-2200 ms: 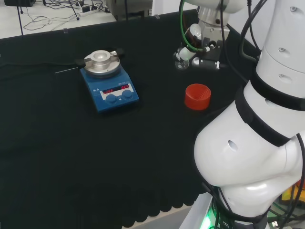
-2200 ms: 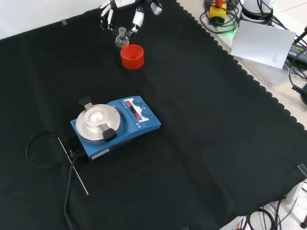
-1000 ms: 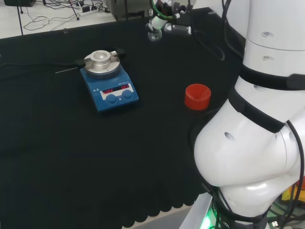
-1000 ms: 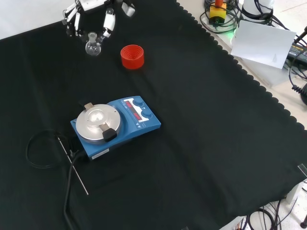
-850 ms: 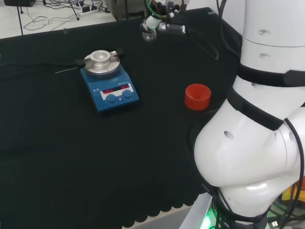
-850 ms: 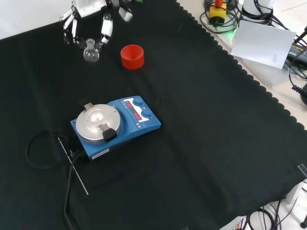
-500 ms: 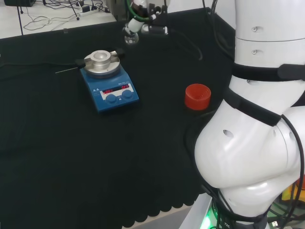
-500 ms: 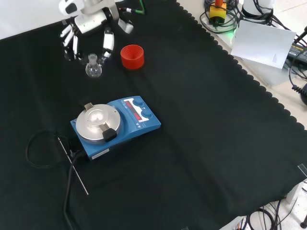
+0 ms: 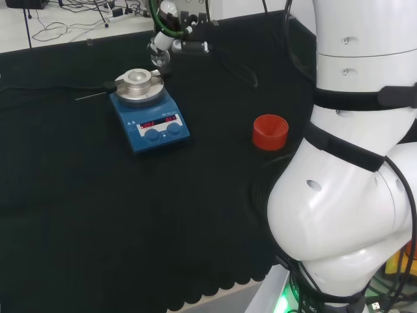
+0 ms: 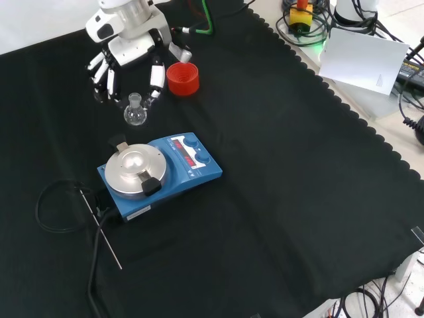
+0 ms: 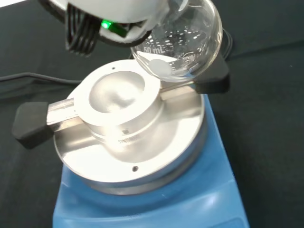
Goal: Place the round-bottom flask on the heater.
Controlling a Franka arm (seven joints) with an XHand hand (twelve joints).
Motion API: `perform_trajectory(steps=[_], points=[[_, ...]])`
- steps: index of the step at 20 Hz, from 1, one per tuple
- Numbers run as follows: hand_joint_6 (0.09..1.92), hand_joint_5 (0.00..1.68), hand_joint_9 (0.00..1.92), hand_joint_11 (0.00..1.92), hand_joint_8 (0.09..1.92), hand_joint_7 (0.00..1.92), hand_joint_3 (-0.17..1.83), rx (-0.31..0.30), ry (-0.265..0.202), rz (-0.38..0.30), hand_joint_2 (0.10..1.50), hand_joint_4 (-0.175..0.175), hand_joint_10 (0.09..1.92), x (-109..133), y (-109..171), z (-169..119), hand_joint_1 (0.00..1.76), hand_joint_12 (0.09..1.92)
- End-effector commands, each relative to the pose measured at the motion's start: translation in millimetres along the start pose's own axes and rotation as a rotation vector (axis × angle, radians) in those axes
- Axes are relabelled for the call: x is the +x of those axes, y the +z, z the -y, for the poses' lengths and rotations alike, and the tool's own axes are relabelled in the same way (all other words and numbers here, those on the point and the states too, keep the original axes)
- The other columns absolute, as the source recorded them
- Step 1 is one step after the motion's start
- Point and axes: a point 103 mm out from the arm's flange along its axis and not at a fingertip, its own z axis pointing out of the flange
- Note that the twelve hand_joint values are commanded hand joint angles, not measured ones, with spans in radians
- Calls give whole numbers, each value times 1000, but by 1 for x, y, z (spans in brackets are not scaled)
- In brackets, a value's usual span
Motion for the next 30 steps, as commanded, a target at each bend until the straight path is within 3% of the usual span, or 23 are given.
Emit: perform_trajectory(steps=[1, 14, 30], points=[[1002, 1117, 771, 254, 719, 513, 781, -25, 3, -24, 670, 175, 587, 21, 12, -8, 1083, 1388], [1007, 1114, 773, 283, 722, 517, 782, -10, -4, -56, 671, 175, 588, 36, 25, -36, 1082, 1380], [1011, 1111, 772, 288, 724, 516, 781, 71, -18, -36, 673, 175, 588, 40, 44, -50, 1081, 1373]])
